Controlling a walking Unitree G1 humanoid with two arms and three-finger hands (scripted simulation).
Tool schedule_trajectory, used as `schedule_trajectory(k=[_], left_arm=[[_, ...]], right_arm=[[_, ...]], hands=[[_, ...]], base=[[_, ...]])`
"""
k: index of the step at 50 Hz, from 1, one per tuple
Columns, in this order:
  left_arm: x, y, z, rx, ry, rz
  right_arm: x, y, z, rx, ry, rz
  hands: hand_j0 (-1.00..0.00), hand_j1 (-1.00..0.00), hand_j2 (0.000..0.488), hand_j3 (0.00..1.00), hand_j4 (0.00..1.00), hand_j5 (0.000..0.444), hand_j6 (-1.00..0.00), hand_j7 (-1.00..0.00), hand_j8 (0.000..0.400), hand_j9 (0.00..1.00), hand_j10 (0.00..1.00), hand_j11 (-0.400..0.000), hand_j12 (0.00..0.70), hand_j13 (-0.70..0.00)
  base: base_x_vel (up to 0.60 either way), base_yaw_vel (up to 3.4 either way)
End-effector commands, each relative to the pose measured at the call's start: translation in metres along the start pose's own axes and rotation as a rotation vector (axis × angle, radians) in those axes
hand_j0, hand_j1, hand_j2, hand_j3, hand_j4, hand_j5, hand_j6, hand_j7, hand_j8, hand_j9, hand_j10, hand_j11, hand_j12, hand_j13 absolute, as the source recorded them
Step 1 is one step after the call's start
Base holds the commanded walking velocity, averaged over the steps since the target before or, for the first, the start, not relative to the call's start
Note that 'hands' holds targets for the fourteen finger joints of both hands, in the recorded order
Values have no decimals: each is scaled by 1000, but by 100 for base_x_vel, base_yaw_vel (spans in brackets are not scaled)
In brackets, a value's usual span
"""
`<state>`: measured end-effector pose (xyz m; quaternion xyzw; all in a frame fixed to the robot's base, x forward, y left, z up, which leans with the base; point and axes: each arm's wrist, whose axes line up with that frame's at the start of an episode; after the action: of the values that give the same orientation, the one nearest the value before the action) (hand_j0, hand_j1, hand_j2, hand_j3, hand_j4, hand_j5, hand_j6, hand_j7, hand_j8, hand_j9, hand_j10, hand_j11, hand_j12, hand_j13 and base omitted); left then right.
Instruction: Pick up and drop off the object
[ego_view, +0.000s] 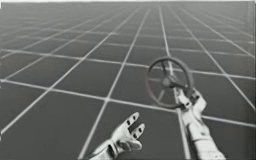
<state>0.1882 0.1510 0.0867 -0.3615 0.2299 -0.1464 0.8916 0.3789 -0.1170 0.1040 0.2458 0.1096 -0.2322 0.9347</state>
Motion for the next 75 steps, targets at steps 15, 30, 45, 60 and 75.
schedule_trajectory(k=[15, 30, 45, 60, 75], left_arm=[[1, -7, 2, 24, 0, -13], [1, -7, 2, 24, 0, -13], [1, -7, 2, 24, 0, -13], [1, -7, 2, 24, 0, -13], [1, -7, 2, 24, 0, -13]], right_arm=[[0, -3, 11, 36, -32, 4], [0, -3, 11, 36, -32, 4], [0, -3, 11, 36, -32, 4], [0, -3, 11, 36, -32, 4], [0, -3, 11, 36, -32, 4]], hands=[[0, 0, 0, 1000, 1000, 0, 0, 0, 0, 1000, 1000, -400, 0, -700], [0, 0, 0, 1000, 1000, 0, 0, 0, 0, 1000, 1000, -400, 0, -700], [0, 0, 0, 1000, 1000, 0, 0, 0, 0, 1000, 1000, -400, 0, -700], [0, 0, 0, 1000, 1000, 0, 0, 0, 0, 1000, 1000, -400, 0, -700], [0, 0, 0, 1000, 1000, 0, 0, 0, 0, 1000, 1000, -400, 0, -700]], base=[[42, -35], [39, -40], [40, -36], [44, -30], [49, -24]])
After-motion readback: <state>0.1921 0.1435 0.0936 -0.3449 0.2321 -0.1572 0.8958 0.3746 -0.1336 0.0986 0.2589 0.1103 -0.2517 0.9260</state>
